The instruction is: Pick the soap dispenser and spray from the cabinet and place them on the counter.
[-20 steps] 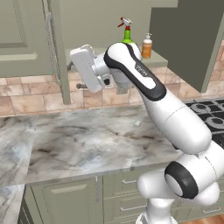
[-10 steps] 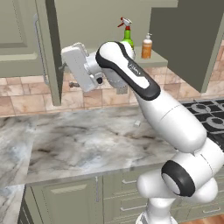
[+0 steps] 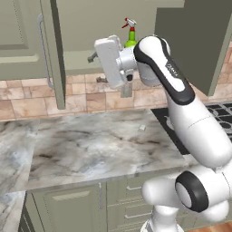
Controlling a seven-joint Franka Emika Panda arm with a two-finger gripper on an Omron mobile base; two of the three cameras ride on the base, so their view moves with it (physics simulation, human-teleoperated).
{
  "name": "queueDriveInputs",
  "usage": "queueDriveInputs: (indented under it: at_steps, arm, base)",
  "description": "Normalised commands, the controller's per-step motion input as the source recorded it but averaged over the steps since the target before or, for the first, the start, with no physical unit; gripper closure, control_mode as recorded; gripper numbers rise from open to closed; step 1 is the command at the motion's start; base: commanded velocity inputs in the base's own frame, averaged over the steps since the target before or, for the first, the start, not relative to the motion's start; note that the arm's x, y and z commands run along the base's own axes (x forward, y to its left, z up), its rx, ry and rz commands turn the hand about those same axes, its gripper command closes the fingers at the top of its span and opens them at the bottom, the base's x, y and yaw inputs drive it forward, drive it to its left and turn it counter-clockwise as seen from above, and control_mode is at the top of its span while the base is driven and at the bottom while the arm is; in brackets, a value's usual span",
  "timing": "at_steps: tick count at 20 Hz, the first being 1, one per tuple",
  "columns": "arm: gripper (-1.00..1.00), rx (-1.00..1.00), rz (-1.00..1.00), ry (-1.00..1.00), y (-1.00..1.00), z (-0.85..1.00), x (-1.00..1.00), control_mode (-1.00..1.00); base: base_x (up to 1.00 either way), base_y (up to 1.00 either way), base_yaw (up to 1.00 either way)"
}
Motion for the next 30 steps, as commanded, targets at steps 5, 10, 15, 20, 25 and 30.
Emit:
queueDriveInputs:
  at_steps: [5,10,15,20,25,30]
  arm:
    - [-1.0,-0.25,0.0,0.02,-0.57,-0.28,-0.57,-1.0]
    - [-1.0,-0.34,0.02,0.03,-0.3,-0.6,-0.58,-1.0]
    - [-1.0,-0.17,0.0,-0.05,-0.14,-0.24,-0.31,-1.0]
    - [-1.0,-0.14,0.0,-0.25,-0.36,0.02,-0.03,-1.0]
    - [-1.0,-0.16,0.0,-0.24,-0.33,0.13,0.17,-1.0]
    - [-1.0,-0.16,0.0,-0.22,-0.39,0.13,0.22,-1.0]
  base:
    - [0.0,0.0,0.0]
    - [0.0,0.0,0.0]
    - [0.0,0.0,0.0]
    - [0.0,0.0,0.0]
    - [0.0,0.0,0.0]
    - [0.0,0.0,0.0]
